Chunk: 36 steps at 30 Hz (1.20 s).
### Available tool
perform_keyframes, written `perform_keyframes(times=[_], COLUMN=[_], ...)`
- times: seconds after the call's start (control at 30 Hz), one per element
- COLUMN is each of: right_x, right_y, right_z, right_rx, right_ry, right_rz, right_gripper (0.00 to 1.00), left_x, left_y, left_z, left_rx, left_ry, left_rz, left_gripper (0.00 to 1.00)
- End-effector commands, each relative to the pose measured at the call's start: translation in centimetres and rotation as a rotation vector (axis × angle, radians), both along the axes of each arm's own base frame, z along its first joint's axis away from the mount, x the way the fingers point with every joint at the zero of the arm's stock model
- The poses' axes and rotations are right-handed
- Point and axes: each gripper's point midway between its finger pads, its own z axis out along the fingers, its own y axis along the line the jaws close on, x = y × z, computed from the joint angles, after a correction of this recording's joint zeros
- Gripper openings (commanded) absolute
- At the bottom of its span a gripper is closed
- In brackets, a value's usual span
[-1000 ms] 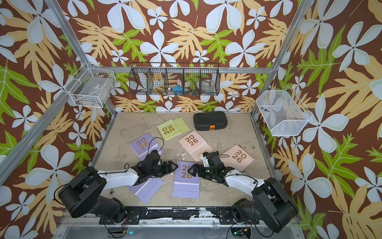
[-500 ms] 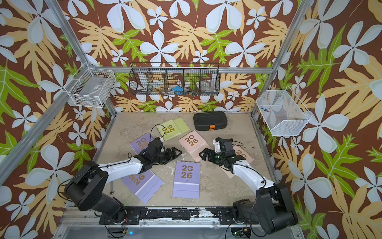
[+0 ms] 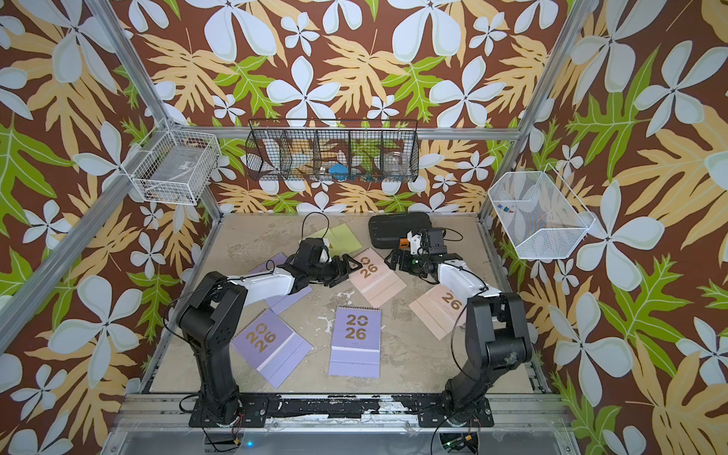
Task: Stack the calendars
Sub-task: Pick up the calendar at the center of the board.
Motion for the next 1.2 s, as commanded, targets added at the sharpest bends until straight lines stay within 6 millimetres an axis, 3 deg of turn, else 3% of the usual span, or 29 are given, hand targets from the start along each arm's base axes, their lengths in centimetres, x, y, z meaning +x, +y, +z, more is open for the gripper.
perform_keyframes(times=[0.0,0.23,0.57,0.9,1.17], right_x=[0.8,1.3,1.0,0.9,-0.1], right_y=[0.4,0.4,0.5,1.2,1.7], right_z=[-0.9,-3.5,-5.9,-7.9,-9.1], right_rx=[-0.004,0.018,0.065,0.093,0.123], right_ry=[0.013,0.044,0.092,0.144,0.198], right_rz=[0.048,0.100,0.151,0.186,0.238], right_gripper=[1.00,1.00,1.00,1.00,1.00], left_x=[-0.6,-1.6,-1.1,-2.0,-1.5], left_y=[0.8,1.1,0.2,0.6,-0.5], left_z=[-1.0,-2.6,-2.7,-4.4,-4.6], left_rx=[0.027,-0.001,-0.039,-0.029,-0.095], left_ry=[0.039,0.089,0.093,0.146,0.169], left_rz=[0.007,0.027,0.008,0.016,0.010], left_gripper=[0.88,0.92,0.92,0.92,0.92])
